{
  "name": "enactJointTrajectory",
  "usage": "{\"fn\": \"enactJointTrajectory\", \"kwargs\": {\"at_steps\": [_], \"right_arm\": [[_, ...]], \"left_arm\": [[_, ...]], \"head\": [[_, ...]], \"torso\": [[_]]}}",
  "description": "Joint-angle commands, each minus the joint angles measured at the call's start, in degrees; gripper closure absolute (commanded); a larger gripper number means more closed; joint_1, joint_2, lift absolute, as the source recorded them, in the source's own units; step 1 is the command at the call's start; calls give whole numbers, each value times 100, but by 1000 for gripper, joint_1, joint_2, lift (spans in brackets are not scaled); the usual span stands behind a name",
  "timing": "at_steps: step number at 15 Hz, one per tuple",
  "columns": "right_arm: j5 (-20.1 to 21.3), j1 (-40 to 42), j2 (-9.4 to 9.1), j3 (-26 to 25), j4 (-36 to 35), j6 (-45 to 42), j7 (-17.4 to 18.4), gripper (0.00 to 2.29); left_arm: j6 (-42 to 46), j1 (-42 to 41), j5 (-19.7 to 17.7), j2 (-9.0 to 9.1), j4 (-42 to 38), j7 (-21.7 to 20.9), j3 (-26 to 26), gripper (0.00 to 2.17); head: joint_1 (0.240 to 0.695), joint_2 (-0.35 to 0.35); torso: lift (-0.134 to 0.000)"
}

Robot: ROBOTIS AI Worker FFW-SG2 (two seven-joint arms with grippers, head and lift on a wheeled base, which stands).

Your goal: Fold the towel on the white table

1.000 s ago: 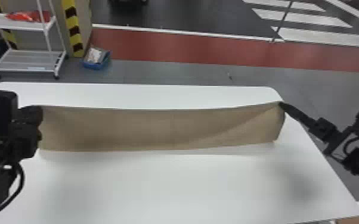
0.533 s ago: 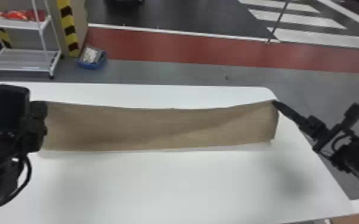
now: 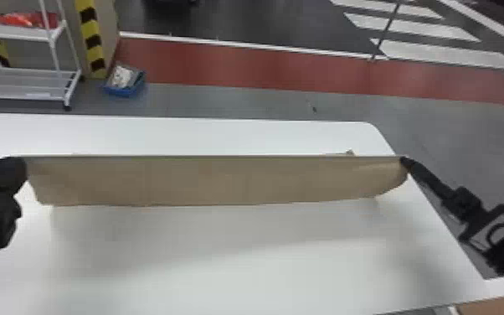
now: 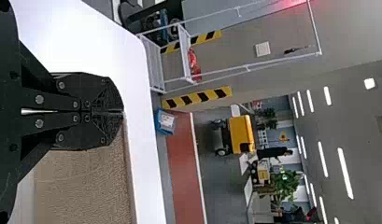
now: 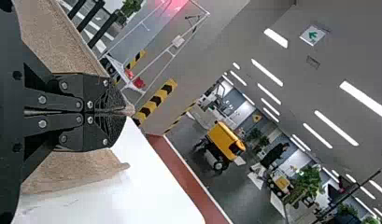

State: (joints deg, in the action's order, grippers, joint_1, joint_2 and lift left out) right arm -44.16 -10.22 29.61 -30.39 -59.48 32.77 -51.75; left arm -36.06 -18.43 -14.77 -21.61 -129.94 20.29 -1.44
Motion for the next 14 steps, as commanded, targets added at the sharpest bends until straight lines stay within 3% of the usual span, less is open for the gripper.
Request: {"fn": "enactJointTrajectory", "kwargs": {"at_steps": [1,10,14], "right_arm": [[-268,512,-8,-213,-442,94,-64,1625],[-585,908,36,-529,-1030,551,-143,1625],[-339,486,27,-187,-969,621,42,1625]], "left_arm": [[23,-513,0,-1,-506,-7,240,1426],[322,-1163,53,-19,-804,19,355,1426],[199,-319,88,-45,-137,-130,38,1426]], "head": [[695,-228],[695,-252],[695,-250]], "torso": [[-120],[-120],[-120]]}}
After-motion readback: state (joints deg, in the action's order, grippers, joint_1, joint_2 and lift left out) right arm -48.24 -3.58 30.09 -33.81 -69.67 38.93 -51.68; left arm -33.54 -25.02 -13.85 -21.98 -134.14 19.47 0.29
